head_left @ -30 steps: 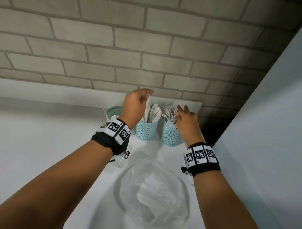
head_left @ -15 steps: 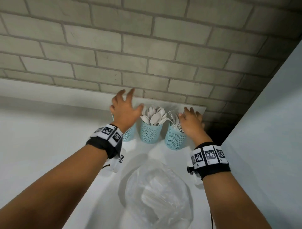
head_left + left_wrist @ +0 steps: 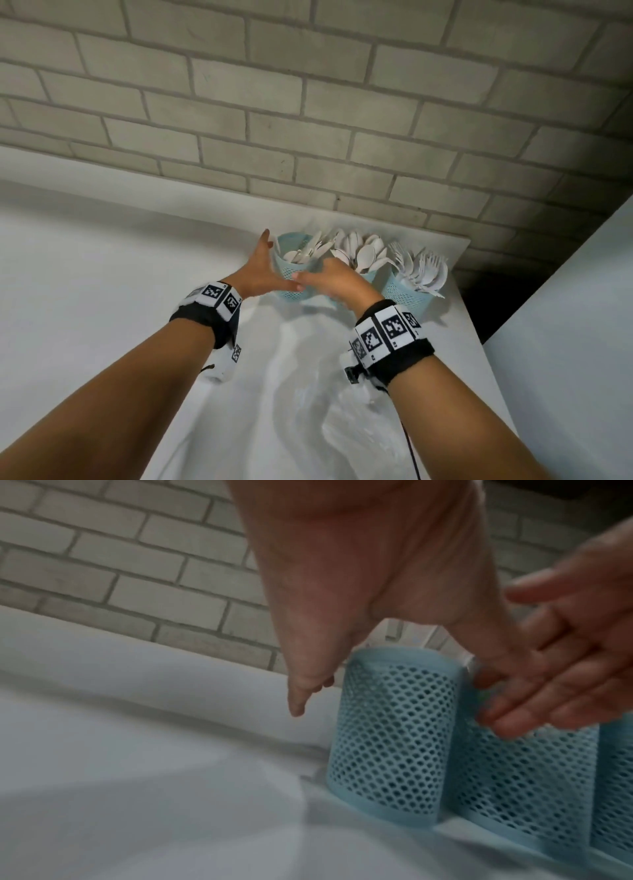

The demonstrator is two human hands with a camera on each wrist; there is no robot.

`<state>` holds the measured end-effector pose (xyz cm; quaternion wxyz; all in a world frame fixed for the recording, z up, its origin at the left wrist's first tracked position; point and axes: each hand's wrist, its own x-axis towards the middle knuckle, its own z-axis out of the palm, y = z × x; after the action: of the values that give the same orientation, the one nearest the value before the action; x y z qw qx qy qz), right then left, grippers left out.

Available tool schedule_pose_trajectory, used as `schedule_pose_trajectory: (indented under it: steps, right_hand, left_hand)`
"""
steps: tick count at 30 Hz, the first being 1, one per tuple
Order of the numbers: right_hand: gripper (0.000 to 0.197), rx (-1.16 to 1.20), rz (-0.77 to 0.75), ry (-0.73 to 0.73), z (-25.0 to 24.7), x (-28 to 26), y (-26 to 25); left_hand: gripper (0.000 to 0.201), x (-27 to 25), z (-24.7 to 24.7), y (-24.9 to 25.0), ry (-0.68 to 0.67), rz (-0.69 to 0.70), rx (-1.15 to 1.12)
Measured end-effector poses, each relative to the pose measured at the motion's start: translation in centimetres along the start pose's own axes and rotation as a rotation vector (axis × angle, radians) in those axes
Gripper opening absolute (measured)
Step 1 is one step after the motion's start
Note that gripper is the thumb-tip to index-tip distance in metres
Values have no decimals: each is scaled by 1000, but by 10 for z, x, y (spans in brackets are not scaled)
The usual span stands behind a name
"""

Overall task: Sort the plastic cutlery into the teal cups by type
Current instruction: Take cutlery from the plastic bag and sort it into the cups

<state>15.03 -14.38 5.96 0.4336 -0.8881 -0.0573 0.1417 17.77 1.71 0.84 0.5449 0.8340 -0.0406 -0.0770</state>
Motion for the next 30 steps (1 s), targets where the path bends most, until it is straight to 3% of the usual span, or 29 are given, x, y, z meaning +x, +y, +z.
schedule_pose_trajectory:
  steps: [3,7,10,14,16,21,24,28,30]
  right_hand:
    - [56,110,-37,103,18,23,7]
    - [101,72,10,188,35,41,12]
    - [108,-2,-31,322,50,50,15]
    - [119,-96,-56,348,53,52,4]
    - [126,-123,-57,328,47,55,-9]
    - [139,-24,-156,134,41,78,-32]
    - [119,-77,-243,188,49,78,-31]
    - [43,-4,-278,321,52,87,-24]
    - [26,137,-253,412,50,91,-21]
  left_hand:
    - [133,11,10,-6,-21,37,-55]
    - [116,16,20,-9,61,134,-136]
    - [73,24,20,-23,136,251,-230]
    - [54,20,17,-26,154,239,-175]
    - [53,20,17,-29,165,184,-92]
    - [79,24,19,-38,200,39,-20]
    - [86,24,18,-35,233,-11,-67]
    - [102,28,17,-40,182,27,-47]
    - [98,30,17,-42,197,24,-57]
